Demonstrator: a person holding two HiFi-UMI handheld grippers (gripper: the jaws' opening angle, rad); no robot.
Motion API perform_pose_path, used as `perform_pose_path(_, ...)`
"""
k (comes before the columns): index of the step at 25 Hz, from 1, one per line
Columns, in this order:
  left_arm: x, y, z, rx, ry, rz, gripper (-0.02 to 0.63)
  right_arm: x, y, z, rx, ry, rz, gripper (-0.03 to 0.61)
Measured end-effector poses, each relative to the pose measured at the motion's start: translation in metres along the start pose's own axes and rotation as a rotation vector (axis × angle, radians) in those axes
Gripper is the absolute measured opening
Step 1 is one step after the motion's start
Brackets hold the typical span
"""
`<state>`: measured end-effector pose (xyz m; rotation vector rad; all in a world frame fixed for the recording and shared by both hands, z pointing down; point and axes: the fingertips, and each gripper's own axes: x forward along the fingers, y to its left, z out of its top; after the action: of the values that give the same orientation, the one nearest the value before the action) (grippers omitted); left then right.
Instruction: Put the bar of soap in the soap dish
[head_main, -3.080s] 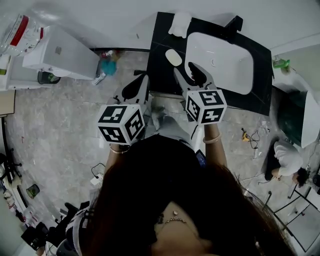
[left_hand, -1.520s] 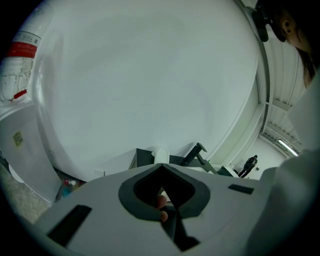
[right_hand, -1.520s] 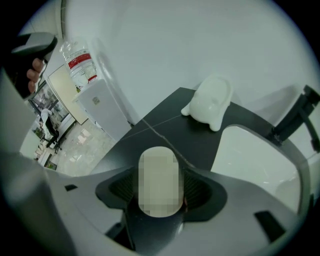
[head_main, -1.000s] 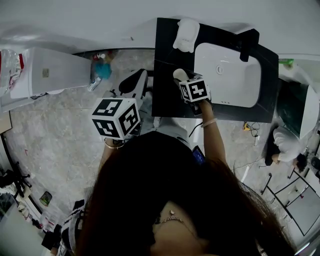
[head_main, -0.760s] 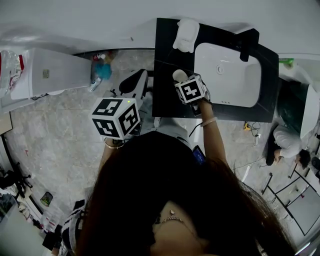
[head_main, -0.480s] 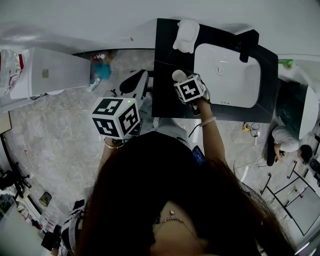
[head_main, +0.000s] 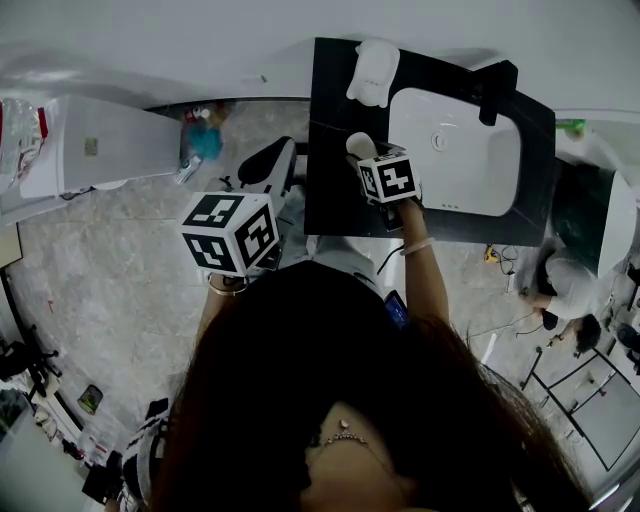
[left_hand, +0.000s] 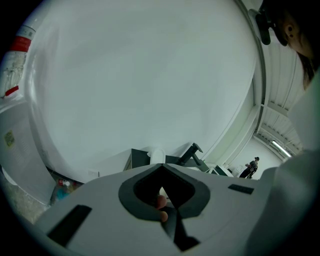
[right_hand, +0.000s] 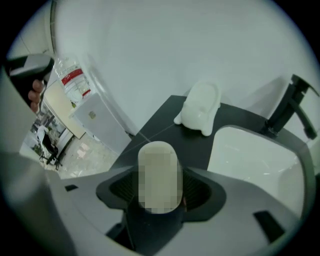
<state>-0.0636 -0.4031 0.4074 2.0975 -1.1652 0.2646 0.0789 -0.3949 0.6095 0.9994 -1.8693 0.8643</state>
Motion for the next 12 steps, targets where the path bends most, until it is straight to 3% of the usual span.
perform_pose_path(8,0.004,0.004,0.004,0.000,0.001,-0.008,-0.003,-0.047,-0.036,0.090,0.236,-0.320,0.009,0.279)
perform_pose_path(12,0.006,0.008,0.008,-0.004,0.002,-0.010,-0.003,-0.058,-0.057,0.134,0.304,-0.416,-0.009,0.279)
